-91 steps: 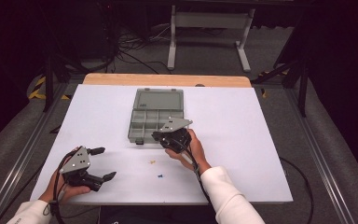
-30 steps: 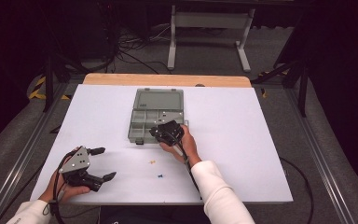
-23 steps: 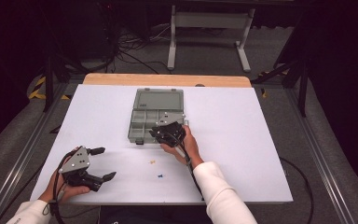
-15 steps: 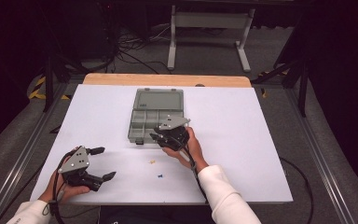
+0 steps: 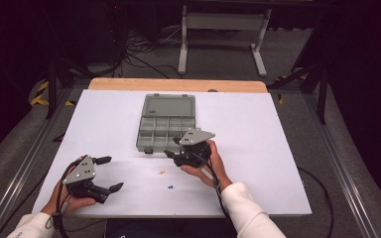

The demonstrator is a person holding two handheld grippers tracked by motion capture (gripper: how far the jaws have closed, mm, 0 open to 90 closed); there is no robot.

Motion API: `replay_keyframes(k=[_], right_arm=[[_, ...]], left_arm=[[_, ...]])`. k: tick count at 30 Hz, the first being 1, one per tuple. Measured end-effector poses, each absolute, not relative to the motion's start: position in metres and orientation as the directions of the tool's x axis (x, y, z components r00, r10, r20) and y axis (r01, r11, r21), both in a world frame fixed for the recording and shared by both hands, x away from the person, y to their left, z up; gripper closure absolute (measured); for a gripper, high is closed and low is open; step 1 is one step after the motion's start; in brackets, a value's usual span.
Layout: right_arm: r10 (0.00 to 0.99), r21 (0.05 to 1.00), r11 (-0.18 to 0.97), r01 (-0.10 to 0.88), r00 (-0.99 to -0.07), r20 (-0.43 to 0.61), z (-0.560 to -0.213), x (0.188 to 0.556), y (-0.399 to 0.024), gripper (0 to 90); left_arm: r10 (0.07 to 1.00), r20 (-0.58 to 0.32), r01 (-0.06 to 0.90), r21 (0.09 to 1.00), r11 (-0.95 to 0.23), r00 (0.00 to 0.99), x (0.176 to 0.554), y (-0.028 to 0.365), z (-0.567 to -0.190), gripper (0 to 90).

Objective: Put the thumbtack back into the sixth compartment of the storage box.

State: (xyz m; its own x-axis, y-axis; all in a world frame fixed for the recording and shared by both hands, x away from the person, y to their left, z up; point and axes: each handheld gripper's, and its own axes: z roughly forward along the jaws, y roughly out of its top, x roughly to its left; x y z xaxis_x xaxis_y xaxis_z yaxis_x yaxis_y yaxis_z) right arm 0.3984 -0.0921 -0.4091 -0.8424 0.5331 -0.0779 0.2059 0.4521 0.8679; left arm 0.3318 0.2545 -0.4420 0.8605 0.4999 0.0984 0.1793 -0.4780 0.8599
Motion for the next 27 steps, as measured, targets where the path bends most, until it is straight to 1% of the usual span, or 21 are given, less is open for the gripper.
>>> replay_keyframes(k=[1, 4, 6, 7, 9, 10, 11, 16, 22, 25, 27], right_arm=[[0.533, 0.868, 0.452, 0.206, -0.842, -0.078, -0.409, 0.398, -0.092, 44.4], [0.524, 0.861, 0.469, 0.198, -0.847, -0.092, -0.410, 0.392, -0.094, 34.7], [0.519, 0.852, 0.486, 0.193, -0.849, -0.103, -0.411, 0.389, -0.094, 30.3], [0.519, 0.852, 0.486, 0.193, -0.849, -0.103, -0.411, 0.389, -0.094, 30.3], [0.513, 0.843, 0.499, 0.199, -0.852, -0.102, -0.415, 0.386, -0.093, 24.3], [0.513, 0.843, 0.499, 0.199, -0.852, -0.102, -0.415, 0.386, -0.093, 24.3], [0.503, 0.830, 0.522, 0.198, -0.857, -0.112, -0.419, 0.384, -0.091, 20.9], [0.459, 0.805, 0.559, 0.199, -0.883, -0.101, -0.426, 0.382, -0.087, 19.7], [0.430, 0.779, 0.590, 0.211, -0.899, -0.083, -0.442, 0.383, -0.079, 18.4], [0.415, 0.763, 0.608, 0.218, -0.907, -0.072, -0.450, 0.384, -0.071, 19.2], [0.400, 0.753, 0.621, 0.216, -0.914, -0.068, -0.455, 0.383, -0.066, 22.4]], left_arm=[[0.500, 0.098, 0.179, 0.860, -0.478, 0.860, 0.332, 0.255, -0.442, 7.1], [0.500, 0.094, 0.181, 0.861, -0.475, 0.861, 0.331, 0.254, -0.442, 7.0], [0.500, 0.096, 0.180, 0.862, -0.475, 0.860, 0.331, 0.254, -0.441, 6.9], [0.500, 0.096, 0.180, 0.862, -0.475, 0.860, 0.331, 0.254, -0.441, 6.8], [0.500, 0.095, 0.180, 0.861, -0.475, 0.861, 0.331, 0.254, -0.441, 6.7], [0.500, 0.097, 0.179, 0.861, -0.476, 0.860, 0.331, 0.254, -0.441, 6.7], [0.497, 0.100, 0.175, 0.861, -0.477, 0.862, 0.331, 0.254, -0.441, 6.6], [0.501, 0.098, 0.179, 0.861, -0.475, 0.860, 0.331, 0.254, -0.441, 6.3], [0.501, 0.094, 0.180, 0.863, -0.472, 0.860, 0.331, 0.254, -0.442, 5.9], [0.500, 0.093, 0.183, 0.860, -0.476, 0.861, 0.331, 0.253, -0.443, 5.8], [0.499, 0.095, 0.182, 0.860, -0.478, 0.861, 0.331, 0.253, -0.443, 5.8]])
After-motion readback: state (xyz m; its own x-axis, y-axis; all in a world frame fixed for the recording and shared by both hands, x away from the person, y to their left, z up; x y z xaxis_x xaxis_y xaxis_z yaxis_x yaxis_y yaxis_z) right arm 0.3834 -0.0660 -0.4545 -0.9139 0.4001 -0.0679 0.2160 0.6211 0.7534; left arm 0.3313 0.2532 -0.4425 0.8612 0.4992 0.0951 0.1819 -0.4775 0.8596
